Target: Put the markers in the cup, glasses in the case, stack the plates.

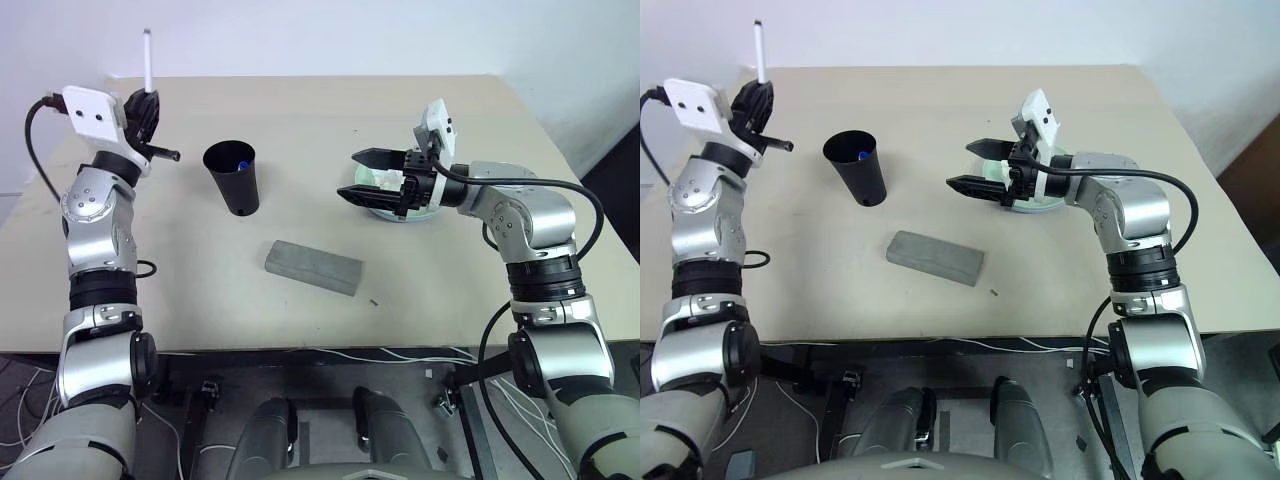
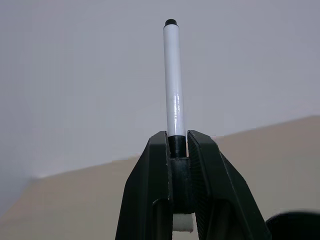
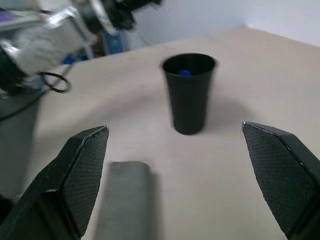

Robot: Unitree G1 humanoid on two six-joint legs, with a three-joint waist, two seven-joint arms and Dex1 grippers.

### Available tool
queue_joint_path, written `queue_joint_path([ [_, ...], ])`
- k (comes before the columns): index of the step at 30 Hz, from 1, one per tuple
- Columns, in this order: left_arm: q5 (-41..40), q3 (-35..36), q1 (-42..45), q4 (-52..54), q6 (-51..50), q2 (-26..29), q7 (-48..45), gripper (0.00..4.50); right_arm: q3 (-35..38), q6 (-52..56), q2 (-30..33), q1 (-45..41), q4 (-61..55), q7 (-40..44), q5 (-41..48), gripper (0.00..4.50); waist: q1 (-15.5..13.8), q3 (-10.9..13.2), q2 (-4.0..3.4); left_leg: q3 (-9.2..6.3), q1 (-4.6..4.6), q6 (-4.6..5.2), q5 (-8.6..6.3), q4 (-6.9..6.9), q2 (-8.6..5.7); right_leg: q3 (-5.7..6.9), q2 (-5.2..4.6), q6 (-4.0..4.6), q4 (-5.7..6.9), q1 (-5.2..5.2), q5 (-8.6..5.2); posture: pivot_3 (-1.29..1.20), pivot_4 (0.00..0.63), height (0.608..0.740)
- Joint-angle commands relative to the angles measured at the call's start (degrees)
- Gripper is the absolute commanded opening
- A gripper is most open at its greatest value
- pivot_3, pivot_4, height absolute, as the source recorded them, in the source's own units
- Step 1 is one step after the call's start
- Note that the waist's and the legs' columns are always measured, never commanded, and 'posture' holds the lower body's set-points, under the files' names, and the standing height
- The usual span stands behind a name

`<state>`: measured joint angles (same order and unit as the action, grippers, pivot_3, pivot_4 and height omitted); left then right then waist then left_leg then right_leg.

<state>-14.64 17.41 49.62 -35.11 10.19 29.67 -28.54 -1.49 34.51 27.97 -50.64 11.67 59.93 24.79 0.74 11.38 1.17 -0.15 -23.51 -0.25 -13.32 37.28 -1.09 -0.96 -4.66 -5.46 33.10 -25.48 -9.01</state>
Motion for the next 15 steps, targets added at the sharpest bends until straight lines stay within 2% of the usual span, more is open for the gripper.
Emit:
queue_joint_path([
  [1,-2.7,0.3,4.2,-2.1,3.3,-0.5,-4.6,0.19,0.5,-1.6,-0.4,-1.4,-0.7,-0.7,-0.2,4.5,0.0,0.0,0.0,0.0,0.0,0.0,0.0,-0.01,0.0,0.0,0.02,0.0,0.0,0.0,0.0,0.0,0.15,0.733],
  [15,-4.1,0.2,13.1,-22.5,9.1,-6.7,-15.6,0.19,0.7,-1.6,0.5,-1.6,-1.2,-1.3,-1.0,4.5,0.1,0.0,0.0,0.01,0.0,0.02,0.01,0.02,-0.04,0.0,0.04,-0.05,0.01,0.01,0.0,0.0,0.15,0.733],
])
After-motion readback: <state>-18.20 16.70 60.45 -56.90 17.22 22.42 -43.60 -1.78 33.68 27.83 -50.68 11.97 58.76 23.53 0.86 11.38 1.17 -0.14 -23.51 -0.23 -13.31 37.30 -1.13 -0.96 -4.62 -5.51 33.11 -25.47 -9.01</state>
